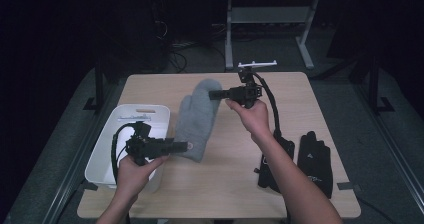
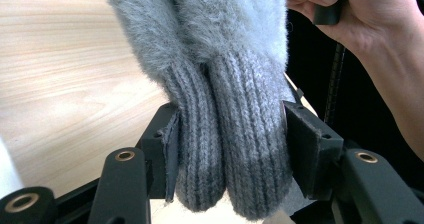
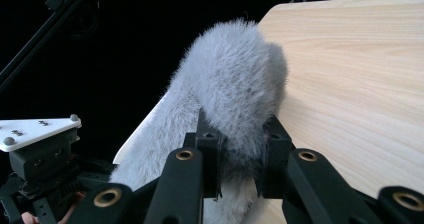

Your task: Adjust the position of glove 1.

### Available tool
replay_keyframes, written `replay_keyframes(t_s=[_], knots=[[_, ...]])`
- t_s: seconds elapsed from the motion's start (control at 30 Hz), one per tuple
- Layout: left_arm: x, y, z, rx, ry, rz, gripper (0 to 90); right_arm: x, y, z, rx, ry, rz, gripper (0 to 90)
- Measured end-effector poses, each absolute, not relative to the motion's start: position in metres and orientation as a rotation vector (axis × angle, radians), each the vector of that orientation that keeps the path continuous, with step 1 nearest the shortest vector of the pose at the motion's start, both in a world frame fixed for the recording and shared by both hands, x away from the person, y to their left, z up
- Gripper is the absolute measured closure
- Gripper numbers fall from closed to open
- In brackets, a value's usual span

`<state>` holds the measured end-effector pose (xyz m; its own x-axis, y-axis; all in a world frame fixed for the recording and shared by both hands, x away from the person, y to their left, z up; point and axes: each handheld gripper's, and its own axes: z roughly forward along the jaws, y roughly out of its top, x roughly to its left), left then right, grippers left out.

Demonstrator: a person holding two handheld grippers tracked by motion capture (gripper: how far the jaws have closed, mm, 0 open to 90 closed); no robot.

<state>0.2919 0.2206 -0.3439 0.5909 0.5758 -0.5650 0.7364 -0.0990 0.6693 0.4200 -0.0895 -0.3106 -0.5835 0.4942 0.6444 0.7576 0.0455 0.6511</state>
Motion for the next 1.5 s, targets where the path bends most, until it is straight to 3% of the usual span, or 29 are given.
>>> replay_keyframes(t_s=[1.5], knots=[[0.273,0.312,-0.339,1.653,1.183,-0.156,45.0,0.436,0.016,-0.297,-1.137,-2.077,-1.528,74.7]])
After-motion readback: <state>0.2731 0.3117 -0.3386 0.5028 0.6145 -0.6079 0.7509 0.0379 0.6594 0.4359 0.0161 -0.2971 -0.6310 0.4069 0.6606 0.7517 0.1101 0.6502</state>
